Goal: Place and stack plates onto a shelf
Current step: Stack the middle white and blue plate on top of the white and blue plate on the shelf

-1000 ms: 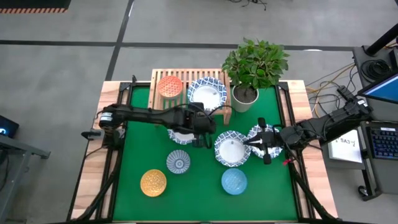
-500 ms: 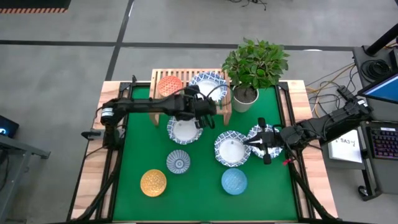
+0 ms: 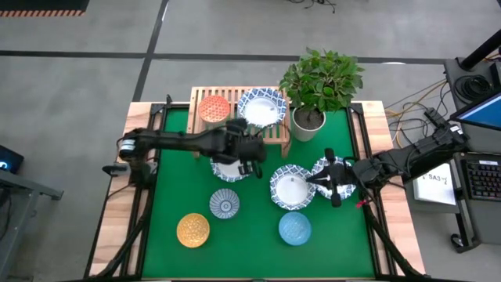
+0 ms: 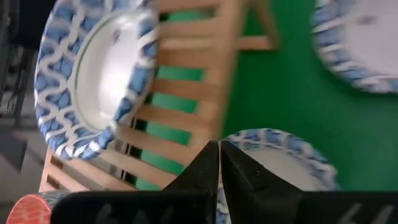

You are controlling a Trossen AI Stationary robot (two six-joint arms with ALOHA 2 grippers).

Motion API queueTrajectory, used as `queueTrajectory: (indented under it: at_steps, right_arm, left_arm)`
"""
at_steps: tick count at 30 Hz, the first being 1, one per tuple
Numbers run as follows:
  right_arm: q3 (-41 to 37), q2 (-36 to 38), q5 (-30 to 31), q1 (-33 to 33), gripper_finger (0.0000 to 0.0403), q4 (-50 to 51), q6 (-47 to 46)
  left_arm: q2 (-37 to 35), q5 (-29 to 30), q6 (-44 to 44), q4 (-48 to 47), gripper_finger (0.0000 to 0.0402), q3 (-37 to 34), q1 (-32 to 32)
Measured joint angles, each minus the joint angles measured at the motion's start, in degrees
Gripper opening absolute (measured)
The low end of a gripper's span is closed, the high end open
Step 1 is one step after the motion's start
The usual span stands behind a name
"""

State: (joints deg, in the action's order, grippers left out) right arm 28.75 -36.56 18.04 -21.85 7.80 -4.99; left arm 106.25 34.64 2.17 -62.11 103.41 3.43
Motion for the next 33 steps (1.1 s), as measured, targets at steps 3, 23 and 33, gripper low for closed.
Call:
queueTrajectory:
  at_steps: [3, 23, 33]
  right_arm:
    - [-1.13, -0.59, -0.04, 0.00, 0.0009, -0.28, -3.37]
    - [5.23, -16.35, -0.04, 0.00, 0.0009, -5.51, -12.65]
    - [18.38, -27.36, -0.02, 0.16, 0.0009, -0.09, -18.21]
  left_arm:
    - [-1.54, -4.48, -2.88, 1.66, 0.0000, -0.12, 3.97]
    - [-26.79, -18.61, -5.71, 44.22, 0.0000, -39.55, 11.91]
    - [-43.73, -8.57, 0.19, 49.52, 0.0000, -54.92, 11.90]
